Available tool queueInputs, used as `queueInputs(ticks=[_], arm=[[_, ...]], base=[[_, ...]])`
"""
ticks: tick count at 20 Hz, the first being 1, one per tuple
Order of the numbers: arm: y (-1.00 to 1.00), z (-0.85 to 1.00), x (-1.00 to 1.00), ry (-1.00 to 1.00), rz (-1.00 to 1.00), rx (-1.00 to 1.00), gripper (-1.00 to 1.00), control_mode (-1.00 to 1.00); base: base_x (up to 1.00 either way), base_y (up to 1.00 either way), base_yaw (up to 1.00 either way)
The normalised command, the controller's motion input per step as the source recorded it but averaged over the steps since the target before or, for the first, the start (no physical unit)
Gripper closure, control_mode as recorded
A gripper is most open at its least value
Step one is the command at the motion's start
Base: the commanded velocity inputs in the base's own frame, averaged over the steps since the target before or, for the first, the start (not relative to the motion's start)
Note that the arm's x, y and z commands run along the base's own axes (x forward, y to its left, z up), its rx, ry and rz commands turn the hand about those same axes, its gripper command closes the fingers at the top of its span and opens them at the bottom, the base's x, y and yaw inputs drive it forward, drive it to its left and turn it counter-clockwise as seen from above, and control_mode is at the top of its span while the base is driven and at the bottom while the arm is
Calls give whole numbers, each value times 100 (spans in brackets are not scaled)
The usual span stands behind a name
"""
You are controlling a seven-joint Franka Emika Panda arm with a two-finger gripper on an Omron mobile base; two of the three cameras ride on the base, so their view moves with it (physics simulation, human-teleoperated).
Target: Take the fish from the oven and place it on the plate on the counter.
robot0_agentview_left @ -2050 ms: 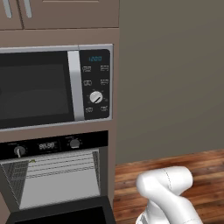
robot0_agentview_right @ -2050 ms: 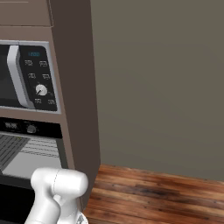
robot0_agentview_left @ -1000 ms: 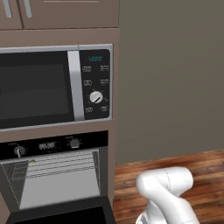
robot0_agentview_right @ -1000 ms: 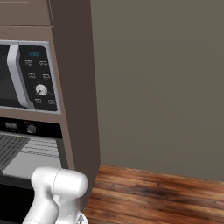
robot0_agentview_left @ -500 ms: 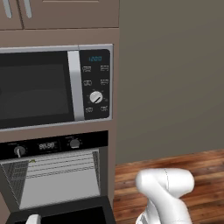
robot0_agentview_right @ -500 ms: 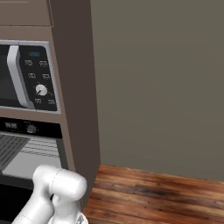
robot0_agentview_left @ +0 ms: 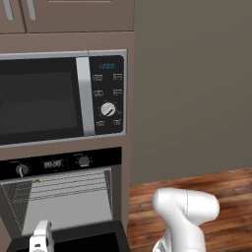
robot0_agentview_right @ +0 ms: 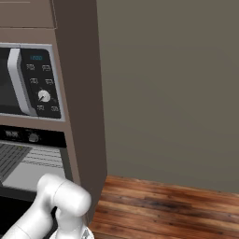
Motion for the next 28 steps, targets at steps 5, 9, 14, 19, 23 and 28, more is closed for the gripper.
queueInputs(ticks=[5,9,14,19,23,28], arm=[[8,-19,68,0,-7,0,-100,-100],[17,-33,68,0,-9,0,-100,-100],[17,-37,74,0,-9,0,-100,-100],[18,-38,68,0,-10,0,-100,-100],[18,-41,55,-2,-11,0,-100,-100],[20,-47,39,-10,-10,0,-100,-100]], base=[[0,0,0],[0,0,0],[0,0,0],[0,0,0],[0,0,0],[0,0,0]])
